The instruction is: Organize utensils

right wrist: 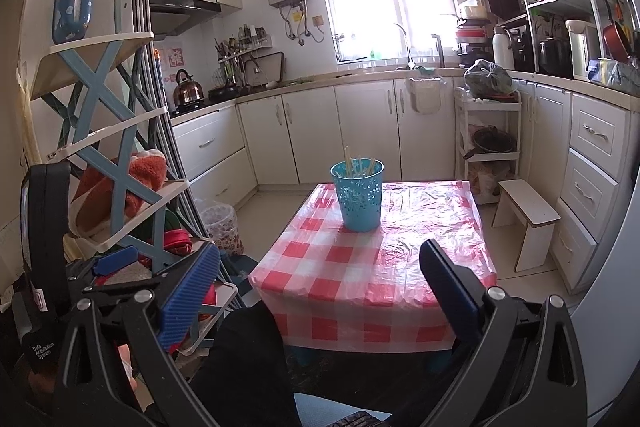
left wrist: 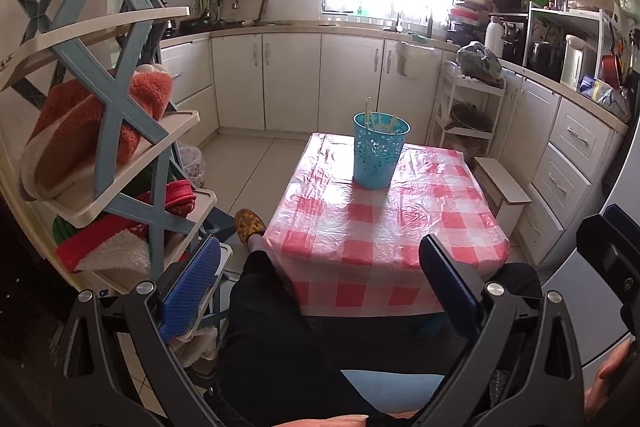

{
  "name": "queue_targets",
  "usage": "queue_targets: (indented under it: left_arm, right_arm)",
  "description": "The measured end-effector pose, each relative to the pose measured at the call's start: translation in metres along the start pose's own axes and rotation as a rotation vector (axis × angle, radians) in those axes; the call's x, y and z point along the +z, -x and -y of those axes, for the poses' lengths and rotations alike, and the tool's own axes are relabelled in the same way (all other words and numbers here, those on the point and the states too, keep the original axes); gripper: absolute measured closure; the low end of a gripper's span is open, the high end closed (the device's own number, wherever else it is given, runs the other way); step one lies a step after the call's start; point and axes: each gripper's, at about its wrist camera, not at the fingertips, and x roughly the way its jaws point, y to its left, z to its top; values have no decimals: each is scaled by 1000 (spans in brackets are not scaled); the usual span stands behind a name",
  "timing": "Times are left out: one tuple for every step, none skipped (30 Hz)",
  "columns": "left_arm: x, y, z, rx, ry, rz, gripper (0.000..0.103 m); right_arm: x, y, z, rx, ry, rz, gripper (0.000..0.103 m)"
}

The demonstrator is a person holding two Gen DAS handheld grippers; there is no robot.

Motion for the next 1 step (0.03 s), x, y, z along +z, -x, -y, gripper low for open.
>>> queue_targets:
  left_arm:
    - [0,1,-1,2,3,2,8]
  right_arm:
    - [0,0,0,0,0,1,7]
